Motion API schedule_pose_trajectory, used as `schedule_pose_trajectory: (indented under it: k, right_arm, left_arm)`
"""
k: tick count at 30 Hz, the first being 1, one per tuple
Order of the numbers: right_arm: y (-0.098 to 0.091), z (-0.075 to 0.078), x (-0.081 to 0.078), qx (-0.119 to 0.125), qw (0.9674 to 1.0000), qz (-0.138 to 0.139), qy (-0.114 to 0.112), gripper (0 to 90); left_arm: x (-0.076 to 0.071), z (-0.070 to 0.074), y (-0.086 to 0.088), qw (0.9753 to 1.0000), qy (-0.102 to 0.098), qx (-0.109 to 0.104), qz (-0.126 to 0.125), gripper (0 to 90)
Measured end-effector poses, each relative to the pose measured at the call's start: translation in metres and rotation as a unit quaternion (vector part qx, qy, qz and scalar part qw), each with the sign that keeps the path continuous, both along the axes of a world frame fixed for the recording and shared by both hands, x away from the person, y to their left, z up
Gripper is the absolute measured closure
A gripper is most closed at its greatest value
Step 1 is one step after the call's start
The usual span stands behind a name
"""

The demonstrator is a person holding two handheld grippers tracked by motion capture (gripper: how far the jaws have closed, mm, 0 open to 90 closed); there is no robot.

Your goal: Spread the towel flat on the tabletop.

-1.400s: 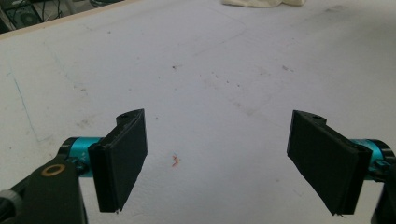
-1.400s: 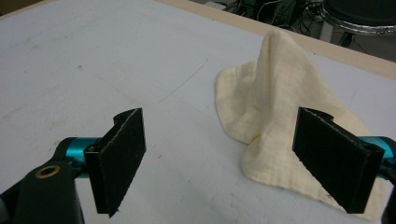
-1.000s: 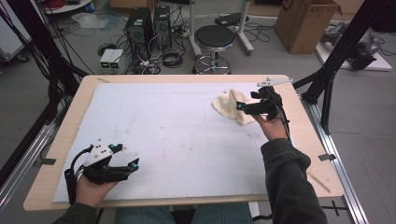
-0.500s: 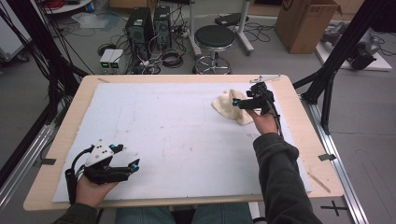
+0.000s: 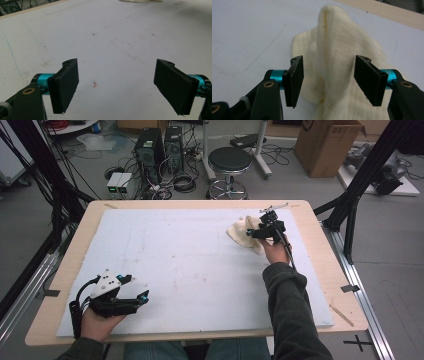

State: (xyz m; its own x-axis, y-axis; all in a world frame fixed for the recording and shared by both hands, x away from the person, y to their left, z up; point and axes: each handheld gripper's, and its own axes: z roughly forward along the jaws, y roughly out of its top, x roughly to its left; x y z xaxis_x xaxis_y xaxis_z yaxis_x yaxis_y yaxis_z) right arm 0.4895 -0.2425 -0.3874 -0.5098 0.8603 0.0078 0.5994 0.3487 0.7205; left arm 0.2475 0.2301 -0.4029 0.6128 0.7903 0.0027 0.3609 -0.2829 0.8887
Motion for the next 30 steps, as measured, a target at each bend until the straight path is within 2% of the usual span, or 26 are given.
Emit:
schedule_pose_trajectory:
  k: [4,7,10,12,14,18,19,24,26,30]
  right_arm:
    - [0.000,-0.011,0.006,0.003,0.9998,-0.014,0.016,46.0]
    - [0.001,-0.018,0.008,0.011,0.9995,-0.025,0.017,49.1]
    - [0.002,-0.028,0.010,0.000,0.9991,-0.036,0.023,53.7]
    - [0.001,-0.031,0.010,0.000,0.9989,-0.040,0.026,54.5]
    - [-0.001,-0.039,0.009,0.004,0.9983,-0.050,0.029,58.9]
    - [0.003,-0.041,0.009,-0.010,0.9984,-0.050,0.025,63.8]
    - [0.004,-0.041,0.009,-0.021,0.9985,-0.046,0.022,67.5]
    - [0.002,-0.040,0.009,-0.013,0.9986,-0.043,0.027,74.5]
    - [0.000,-0.039,0.008,0.001,0.9988,-0.039,0.029,77.4]
    - [-0.002,-0.036,0.006,0.009,0.9992,-0.028,0.026,78.8]
  left_arm:
    - [0.001,0.000,0.001,1.0000,0.001,0.003,-0.003,20.6]
    - [0.001,0.000,0.001,1.0000,0.001,0.003,-0.003,20.6]
    - [0.001,0.000,0.001,1.0000,0.002,0.002,-0.002,20.6]
    - [0.001,0.000,0.001,1.0000,0.001,0.001,-0.002,20.6]
    - [0.001,-0.001,0.001,1.0000,0.001,0.002,-0.002,20.6]
    - [0.002,-0.001,0.000,1.0000,0.003,0.004,-0.003,20.6]
    - [0.002,-0.001,0.000,1.0000,0.003,0.003,-0.003,20.6]
    - [0.002,-0.002,0.001,1.0000,0.004,0.004,-0.002,20.6]
    - [0.002,-0.002,0.001,1.0000,0.005,0.003,-0.002,20.6]
    - [0.002,-0.002,0.000,1.0000,0.004,0.004,-0.001,20.6]
